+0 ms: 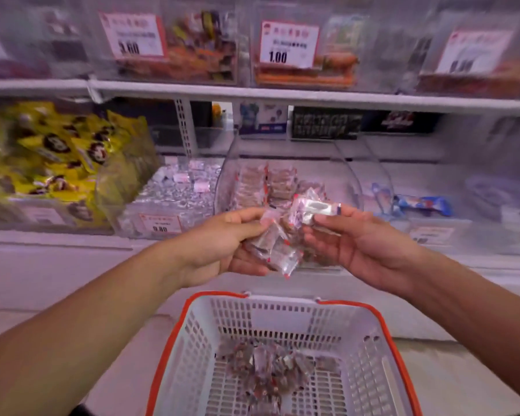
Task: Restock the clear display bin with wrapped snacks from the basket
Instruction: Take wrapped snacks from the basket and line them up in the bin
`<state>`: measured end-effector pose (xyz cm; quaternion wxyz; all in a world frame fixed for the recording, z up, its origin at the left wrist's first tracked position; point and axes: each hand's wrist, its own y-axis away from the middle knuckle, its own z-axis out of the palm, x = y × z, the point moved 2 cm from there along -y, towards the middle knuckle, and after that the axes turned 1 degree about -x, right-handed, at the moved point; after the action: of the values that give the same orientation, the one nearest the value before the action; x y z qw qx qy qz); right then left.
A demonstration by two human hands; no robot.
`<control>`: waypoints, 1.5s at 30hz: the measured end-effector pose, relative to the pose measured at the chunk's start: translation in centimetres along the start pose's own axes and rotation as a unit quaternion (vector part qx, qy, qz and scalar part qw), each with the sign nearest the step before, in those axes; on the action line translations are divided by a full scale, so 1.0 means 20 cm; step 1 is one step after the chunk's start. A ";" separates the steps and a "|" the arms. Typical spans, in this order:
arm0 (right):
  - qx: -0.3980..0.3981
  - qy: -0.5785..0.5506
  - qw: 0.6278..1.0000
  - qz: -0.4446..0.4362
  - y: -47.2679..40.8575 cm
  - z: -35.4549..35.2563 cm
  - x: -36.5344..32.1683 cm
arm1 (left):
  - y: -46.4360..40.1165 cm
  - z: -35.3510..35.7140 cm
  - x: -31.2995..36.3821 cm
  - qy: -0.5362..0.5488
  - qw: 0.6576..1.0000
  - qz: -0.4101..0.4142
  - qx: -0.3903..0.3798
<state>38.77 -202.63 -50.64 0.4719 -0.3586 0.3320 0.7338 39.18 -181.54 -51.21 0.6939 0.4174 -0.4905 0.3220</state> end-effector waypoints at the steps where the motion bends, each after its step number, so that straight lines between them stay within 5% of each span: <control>1: 0.007 -0.002 1.000 -0.014 -0.01 0.01 -0.03 | 0.00 0.02 0.02 0.047 0.999 -0.002 0.004; 10: 0.016 0.014 0.999 -0.027 -0.08 0.00 -0.04 | -0.06 0.02 -0.01 0.112 0.993 0.009 0.040; 16: -0.016 0.248 0.968 -0.041 -0.10 0.01 -0.01 | -0.08 0.03 -0.03 0.121 0.993 -0.002 -0.006; 23: -0.002 0.386 0.918 -0.091 -0.09 0.02 -0.02 | -0.10 0.08 -0.06 0.031 0.993 0.080 0.079; 29: -0.067 0.463 0.864 -0.186 -0.04 0.06 -0.05 | -0.02 0.13 0.01 -0.096 0.981 0.158 0.058; 32: -0.021 0.482 0.847 -0.225 -0.04 0.04 -0.04 | -0.02 0.13 0.01 -0.114 0.974 0.172 0.096; 40: -0.001 0.340 0.930 -0.138 -0.06 0.06 0.16 | -0.02 0.19 -0.01 -0.093 0.948 0.259 0.158; 45: -0.005 0.388 0.909 -0.155 -0.06 0.09 0.15 | -0.03 0.19 -0.02 -0.105 0.945 0.251 0.180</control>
<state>38.66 -199.32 -52.36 0.4120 -0.6638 0.4258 0.4564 38.01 -185.28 -51.03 0.4487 0.4296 -0.5834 0.5232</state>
